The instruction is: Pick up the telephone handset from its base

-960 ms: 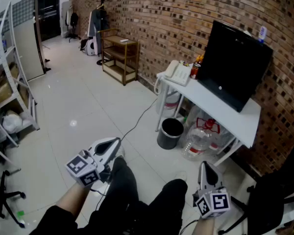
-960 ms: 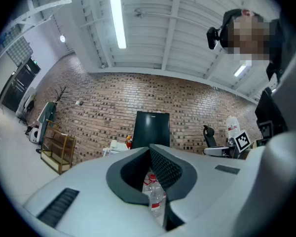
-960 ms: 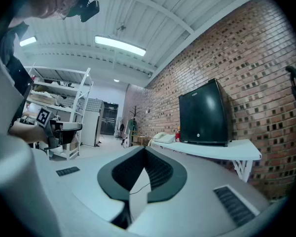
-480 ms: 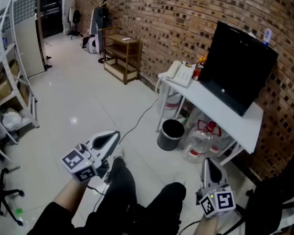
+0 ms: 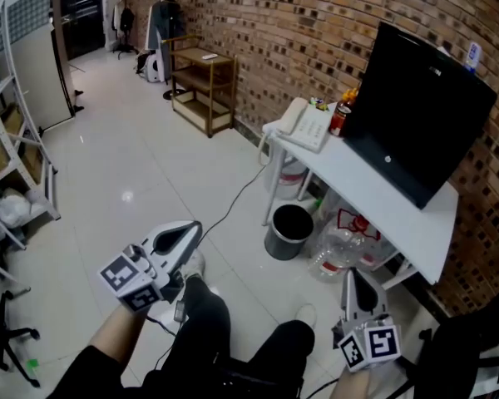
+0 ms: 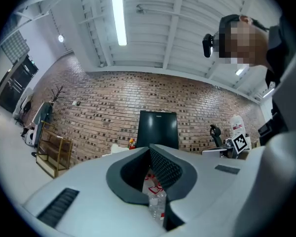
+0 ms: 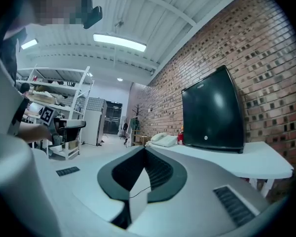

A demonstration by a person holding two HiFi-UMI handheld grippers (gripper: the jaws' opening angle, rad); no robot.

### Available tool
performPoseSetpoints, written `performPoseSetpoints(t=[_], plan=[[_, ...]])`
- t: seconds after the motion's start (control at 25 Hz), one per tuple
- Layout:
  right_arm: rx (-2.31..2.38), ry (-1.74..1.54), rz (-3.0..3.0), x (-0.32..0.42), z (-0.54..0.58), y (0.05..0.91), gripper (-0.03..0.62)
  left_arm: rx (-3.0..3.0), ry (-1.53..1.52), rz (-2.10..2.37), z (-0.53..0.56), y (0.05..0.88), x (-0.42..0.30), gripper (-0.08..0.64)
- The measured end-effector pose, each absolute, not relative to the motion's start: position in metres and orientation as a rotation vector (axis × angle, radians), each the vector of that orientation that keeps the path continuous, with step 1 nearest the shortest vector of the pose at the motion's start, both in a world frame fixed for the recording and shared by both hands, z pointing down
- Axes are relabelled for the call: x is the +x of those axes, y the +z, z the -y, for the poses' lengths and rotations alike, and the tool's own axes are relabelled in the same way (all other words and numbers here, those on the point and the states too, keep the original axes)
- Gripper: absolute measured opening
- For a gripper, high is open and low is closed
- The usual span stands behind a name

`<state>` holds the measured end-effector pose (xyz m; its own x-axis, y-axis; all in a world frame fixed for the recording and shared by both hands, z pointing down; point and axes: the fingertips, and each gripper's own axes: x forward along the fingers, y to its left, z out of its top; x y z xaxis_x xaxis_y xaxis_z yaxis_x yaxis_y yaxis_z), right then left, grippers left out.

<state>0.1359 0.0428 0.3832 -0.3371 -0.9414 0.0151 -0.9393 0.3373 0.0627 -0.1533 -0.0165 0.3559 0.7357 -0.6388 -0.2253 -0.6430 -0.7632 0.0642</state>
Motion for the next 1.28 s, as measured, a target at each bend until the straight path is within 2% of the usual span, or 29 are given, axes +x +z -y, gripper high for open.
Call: performPoseSetpoints(t=[0.96,1.28], plan=[[1.799,-0.151,2.567,0.17,0.142,0.358,0.009,-2.849,0.323,-1.045,0.211,0.33,-0.104,0.0],[1.894,-0.185,2.483,0.203,0.193,0.348,0.009,-2.837,0.348,-0.992,0.265,0.314,-0.086,0.0]])
